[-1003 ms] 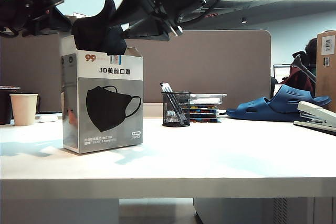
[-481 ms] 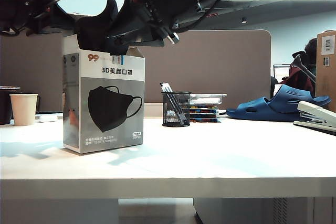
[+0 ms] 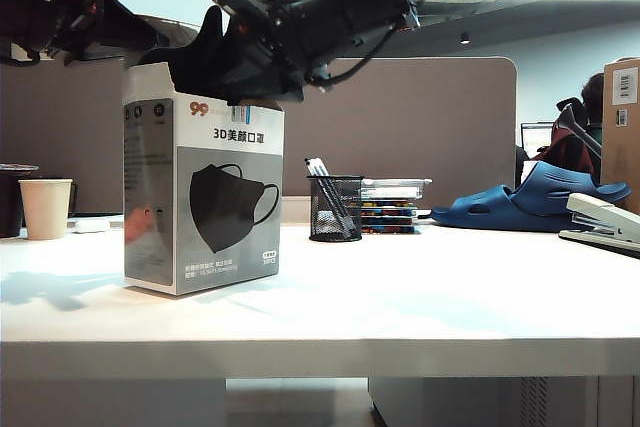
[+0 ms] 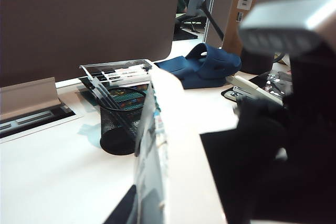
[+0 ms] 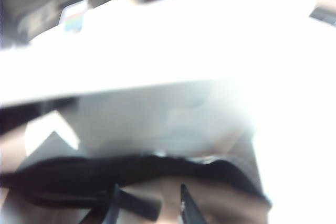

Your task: Put the mask into the mask box.

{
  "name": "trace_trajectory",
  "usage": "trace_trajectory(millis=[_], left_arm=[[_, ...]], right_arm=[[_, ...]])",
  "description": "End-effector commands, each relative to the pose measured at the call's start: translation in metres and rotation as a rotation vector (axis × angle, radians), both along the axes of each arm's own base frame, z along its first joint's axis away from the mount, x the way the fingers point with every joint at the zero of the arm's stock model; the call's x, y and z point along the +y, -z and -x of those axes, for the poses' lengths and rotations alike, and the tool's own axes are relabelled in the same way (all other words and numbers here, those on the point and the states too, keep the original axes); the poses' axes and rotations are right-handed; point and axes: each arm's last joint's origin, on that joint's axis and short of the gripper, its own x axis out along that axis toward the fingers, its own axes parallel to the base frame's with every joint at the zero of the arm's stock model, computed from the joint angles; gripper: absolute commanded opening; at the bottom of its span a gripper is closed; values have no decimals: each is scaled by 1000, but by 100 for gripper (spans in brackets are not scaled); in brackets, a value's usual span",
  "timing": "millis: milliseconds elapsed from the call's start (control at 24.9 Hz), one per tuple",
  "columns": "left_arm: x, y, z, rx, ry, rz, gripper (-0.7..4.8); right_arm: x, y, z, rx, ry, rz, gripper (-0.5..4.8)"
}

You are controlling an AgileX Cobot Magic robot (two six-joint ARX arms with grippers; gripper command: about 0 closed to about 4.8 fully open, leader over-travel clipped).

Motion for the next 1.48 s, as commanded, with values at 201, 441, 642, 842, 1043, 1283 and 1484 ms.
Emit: trace_trajectory(millis=[201, 441, 642, 842, 1043, 1283, 1484], left_arm=[[3, -3, -2, -26, -121, -5, 52], [4, -3, -3, -26, -157, -5, 62], [4, -3, -3, -28, -157, -8, 62], [6, -3, -4, -40, -247, -27, 62], [6, -3, -4, -40, -248, -27, 289], [5, -3, -3, -37, -184, -20, 409], [2, -5, -1, -43, -62, -17, 479]], right_arm=[[-7, -13, 9, 111, -61, 47, 144], [-16, -21, 11, 73, -38, 87, 144], [-26, -27, 7, 64, -2, 84, 144], [-44, -54, 12, 3, 29, 51, 143], [-66, -78, 17, -53, 98, 33, 143], [-98, -103, 25, -112, 188, 60, 143], [-123, -115, 27, -143, 264, 72, 143]])
